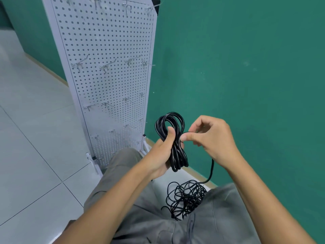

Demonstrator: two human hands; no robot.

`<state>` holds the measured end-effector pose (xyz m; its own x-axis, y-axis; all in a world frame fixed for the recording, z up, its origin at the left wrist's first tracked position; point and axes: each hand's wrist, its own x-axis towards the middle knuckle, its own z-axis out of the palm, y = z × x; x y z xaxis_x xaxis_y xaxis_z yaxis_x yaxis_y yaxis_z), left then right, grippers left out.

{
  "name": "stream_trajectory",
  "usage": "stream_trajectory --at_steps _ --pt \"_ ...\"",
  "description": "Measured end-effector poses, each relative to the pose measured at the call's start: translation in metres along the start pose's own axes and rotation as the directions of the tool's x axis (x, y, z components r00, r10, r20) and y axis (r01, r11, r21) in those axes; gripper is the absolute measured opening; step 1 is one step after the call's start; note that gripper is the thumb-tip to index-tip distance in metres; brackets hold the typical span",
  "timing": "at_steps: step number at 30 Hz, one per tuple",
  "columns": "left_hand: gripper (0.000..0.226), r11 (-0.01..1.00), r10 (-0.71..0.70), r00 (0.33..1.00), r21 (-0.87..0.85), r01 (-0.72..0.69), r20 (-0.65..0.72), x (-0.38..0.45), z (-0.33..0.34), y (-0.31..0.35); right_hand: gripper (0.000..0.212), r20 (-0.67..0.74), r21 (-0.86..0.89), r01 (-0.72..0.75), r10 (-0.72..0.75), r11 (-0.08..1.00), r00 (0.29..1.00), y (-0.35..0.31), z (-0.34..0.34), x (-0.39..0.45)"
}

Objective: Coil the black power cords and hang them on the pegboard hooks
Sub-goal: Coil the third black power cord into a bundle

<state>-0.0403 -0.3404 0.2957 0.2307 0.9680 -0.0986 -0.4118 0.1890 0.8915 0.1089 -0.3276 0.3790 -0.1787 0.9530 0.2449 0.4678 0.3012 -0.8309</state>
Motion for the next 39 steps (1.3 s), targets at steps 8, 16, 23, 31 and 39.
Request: stream_trajectory --at_steps 8,16,23,31,39 --pt "0.071 1.000 0.015 0.995 0.000 -0.015 0.097 -0.007 -0.007 -0.010 0.015 0.192 0.030 -0.022 0.016 0.999 0.981 0.003 0.001 -0.005" --pt "0.064 0.993 -0.100 0.964 -0.033 0.111 0.246 -0.016 -0.012 -0.004 0.058 -0.079 -0.188 -0.105 0.091 0.976 0.993 0.006 0.016 -0.009" --pt "0.031 0.894 -0.005 0.888 -0.395 0.210 0.460 -0.018 -0.022 0.002 0.021 0.068 0.229 -0.125 0.112 0.965 0.991 0.022 0.018 -0.020" --pt "0.010 0.893 -0.025 0.951 -0.421 0.160 0.309 -0.014 -0.032 0.003 0.003 0.011 0.303 -0.144 0.148 0.942 0.989 0.050 0.015 -0.035" --pt "0.019 0.894 -0.056 0.977 -0.426 0.141 0.206 -0.012 -0.040 0.010 0.010 -0.029 0.378 -0.171 0.196 0.910 0.980 0.062 0.012 -0.040"
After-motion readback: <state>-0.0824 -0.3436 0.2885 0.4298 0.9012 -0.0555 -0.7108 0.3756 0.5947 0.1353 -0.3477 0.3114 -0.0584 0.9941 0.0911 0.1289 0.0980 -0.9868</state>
